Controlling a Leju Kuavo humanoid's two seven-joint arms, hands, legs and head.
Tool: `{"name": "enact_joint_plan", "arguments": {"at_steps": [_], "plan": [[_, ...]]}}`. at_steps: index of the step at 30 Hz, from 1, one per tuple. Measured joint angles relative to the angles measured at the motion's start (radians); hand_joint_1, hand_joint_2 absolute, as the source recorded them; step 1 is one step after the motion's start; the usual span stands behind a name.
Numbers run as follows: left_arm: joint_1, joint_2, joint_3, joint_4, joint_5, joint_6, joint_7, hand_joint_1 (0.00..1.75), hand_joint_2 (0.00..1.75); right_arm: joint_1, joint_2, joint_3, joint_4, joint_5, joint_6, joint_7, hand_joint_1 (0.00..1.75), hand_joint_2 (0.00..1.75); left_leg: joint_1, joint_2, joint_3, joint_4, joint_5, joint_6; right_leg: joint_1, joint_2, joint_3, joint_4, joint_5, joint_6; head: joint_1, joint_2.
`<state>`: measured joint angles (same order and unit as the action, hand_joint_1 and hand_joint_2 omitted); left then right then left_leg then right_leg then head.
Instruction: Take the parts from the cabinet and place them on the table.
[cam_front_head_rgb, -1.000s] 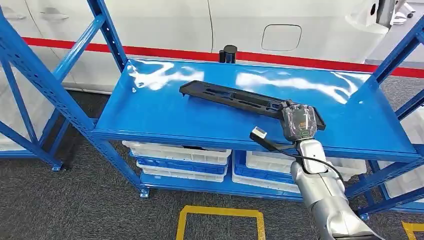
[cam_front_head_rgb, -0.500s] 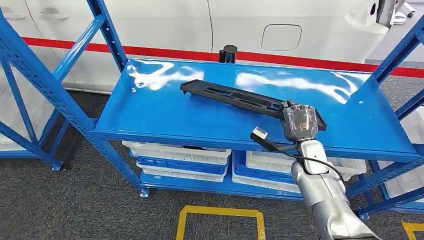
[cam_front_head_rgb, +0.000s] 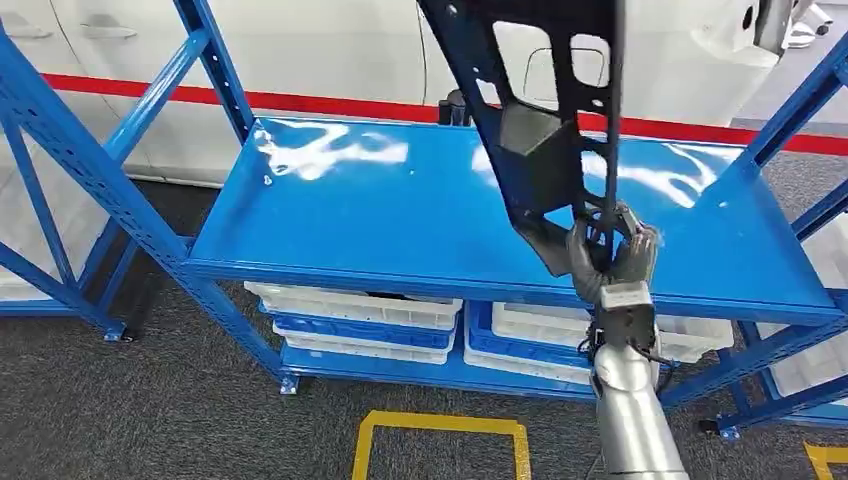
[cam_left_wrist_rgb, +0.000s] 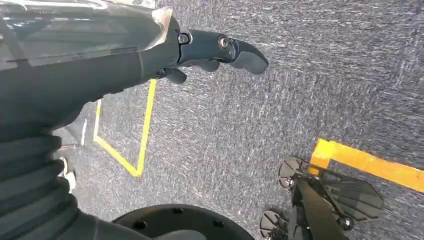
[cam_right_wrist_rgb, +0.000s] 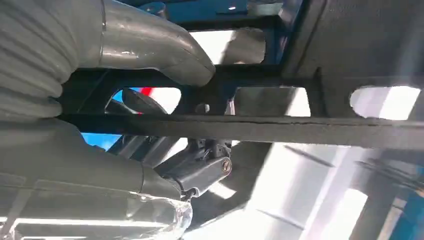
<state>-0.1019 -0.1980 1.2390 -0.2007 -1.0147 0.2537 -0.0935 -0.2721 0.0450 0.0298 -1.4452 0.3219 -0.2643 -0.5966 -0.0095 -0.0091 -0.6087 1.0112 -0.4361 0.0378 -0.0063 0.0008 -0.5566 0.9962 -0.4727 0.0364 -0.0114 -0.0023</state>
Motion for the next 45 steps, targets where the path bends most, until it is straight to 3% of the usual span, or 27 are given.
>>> {"name": "enact_joint_plan", "arguments": {"at_steps": [4, 16, 35, 36, 40, 41, 42, 43, 45], "plan": [[0.0, -0.002, 0.003, 0.0, 0.002, 0.002, -0.004, 0.0, 1.75, 0.054, 0.009, 0.014, -0.118, -0.018, 0.012, -0.008, 1.75, 1.75, 0.0, 0.001, 0.001, 0.0, -0.001, -0.001, 0.0, 0.0, 0.0, 0.0, 0.0, 0.0, 0.0, 0.0], [0.0, -0.003, 0.008, 0.0, 0.009, 0.005, -0.009, 0.0, 1.75, 0.145, 0.011, 0.039, -0.273, -0.127, 0.075, -0.051, 1.75, 1.75, 0.0, 0.001, 0.001, 0.0, -0.001, -0.001, 0.0, 0.0, 0.001, 0.0, 0.0, 0.0, 0.0, 0.0], [0.0, -0.008, 0.028, 0.0, 0.033, 0.008, -0.013, 0.0, 1.75, 0.165, 0.001, 0.064, -0.31, -0.139, 0.075, -0.053, 1.75, 1.75, 0.0, 0.001, 0.002, 0.0, -0.001, -0.001, 0.0, 0.0, 0.001, 0.0, 0.0, 0.0, 0.0, 0.0], [0.0, -0.007, 0.029, 0.0, 0.034, 0.008, -0.014, 0.0, 1.75, 0.165, 0.001, 0.067, -0.31, -0.139, 0.075, -0.053, 1.75, 1.75, -0.005, 0.001, 0.0, 0.004, -0.006, 0.007, -0.009, 0.0, 0.002, -0.003, 0.001, 0.003, -0.001, 0.0], [0.0, -0.008, 0.037, 0.0, 0.04, 0.007, -0.018, 0.0, 1.75, 0.165, -0.002, 0.069, -0.315, -0.139, 0.071, -0.053, 1.75, 1.75, -0.004, 0.001, 0.004, -0.002, 0.003, 0.021, -0.009, 0.0, 0.005, -0.005, 0.006, 0.017, -0.001, 0.0], [0.0, -0.009, 0.037, 0.0, 0.04, 0.006, -0.021, 0.0, 1.75, 0.168, -0.004, 0.068, -0.318, -0.139, 0.069, -0.053, 1.75, 1.75, 0.008, 0.006, 0.01, -0.015, 0.013, 0.025, -0.01, -0.001, -0.004, 0.009, -0.007, 0.015, 0.0, 0.0], [0.0, -0.01, 0.038, 0.0, 0.04, 0.005, -0.026, 0.0, 1.75, 0.17, -0.008, 0.069, -0.319, -0.14, 0.066, -0.053, 1.75, 1.75, 0.007, 0.006, 0.012, -0.02, 0.016, 0.029, -0.008, 0.0, -0.019, 0.046, -0.038, 0.009, 0.001, 0.0], [-0.001, -0.01, 0.04, 0.0, 0.04, 0.004, -0.027, 0.0, 1.75, 0.171, -0.01, 0.069, -0.32, -0.14, 0.064, -0.053, 1.75, 1.75, 0.008, 0.007, 0.009, -0.02, 0.017, 0.031, -0.008, 0.0, -0.045, 0.113, -0.076, 0.002, 0.008, 0.0], [0.0, -0.011, 0.041, 0.0, 0.04, -0.002, -0.027, 0.0, 1.75, 0.179, -0.013, 0.068, -0.32, -0.14, 0.059, -0.053, 1.75, 1.75, 0.008, 0.008, 0.004, -0.019, 0.019, 0.031, -0.011, 0.0, -0.107, 0.266, -0.139, -0.002, 0.007, 0.0]]}}
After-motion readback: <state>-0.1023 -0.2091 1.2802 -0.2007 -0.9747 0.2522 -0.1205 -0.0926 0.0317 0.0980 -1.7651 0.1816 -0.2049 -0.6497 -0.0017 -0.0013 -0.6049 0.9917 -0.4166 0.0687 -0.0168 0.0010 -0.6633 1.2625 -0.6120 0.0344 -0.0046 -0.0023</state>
